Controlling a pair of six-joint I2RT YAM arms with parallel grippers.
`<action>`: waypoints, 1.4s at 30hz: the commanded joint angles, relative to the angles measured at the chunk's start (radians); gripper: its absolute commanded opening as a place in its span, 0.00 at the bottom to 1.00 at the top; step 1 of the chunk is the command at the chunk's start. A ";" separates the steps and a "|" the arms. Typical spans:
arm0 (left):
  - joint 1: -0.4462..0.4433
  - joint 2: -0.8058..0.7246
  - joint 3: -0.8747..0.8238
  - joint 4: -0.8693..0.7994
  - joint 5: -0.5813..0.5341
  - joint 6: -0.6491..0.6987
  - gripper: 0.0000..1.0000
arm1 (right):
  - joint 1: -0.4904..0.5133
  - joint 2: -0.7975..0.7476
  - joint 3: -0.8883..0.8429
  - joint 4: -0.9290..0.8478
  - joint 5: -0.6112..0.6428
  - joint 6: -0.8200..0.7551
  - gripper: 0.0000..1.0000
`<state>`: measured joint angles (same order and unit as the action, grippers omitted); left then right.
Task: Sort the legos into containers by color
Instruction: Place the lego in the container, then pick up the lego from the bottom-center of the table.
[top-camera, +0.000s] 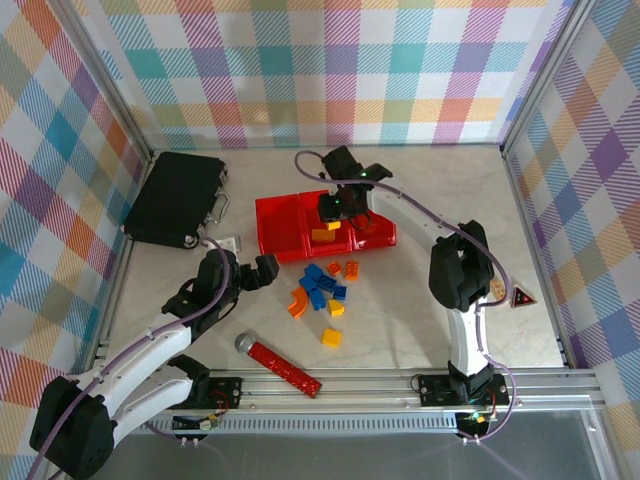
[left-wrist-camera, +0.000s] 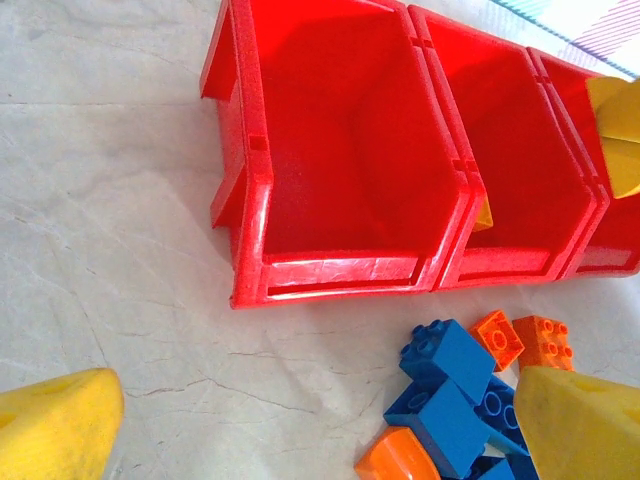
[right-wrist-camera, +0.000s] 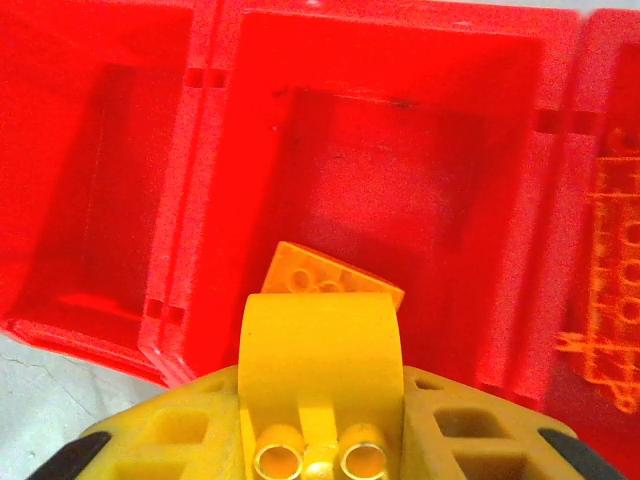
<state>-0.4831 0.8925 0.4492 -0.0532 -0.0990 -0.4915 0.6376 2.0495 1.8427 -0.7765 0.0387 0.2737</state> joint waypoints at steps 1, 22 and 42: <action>-0.011 -0.015 -0.007 -0.011 -0.016 -0.017 1.00 | 0.014 0.052 0.045 0.016 -0.035 0.025 0.20; -0.023 -0.083 -0.022 -0.065 -0.023 -0.049 1.00 | 0.019 0.170 0.193 0.013 0.049 -0.032 0.60; -0.083 0.018 -0.020 -0.005 -0.019 -0.021 1.00 | 0.046 -0.471 -0.459 0.094 0.035 0.243 0.78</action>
<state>-0.5503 0.9058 0.4343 -0.0917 -0.1066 -0.5308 0.6685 1.6478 1.4815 -0.7094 0.0731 0.4236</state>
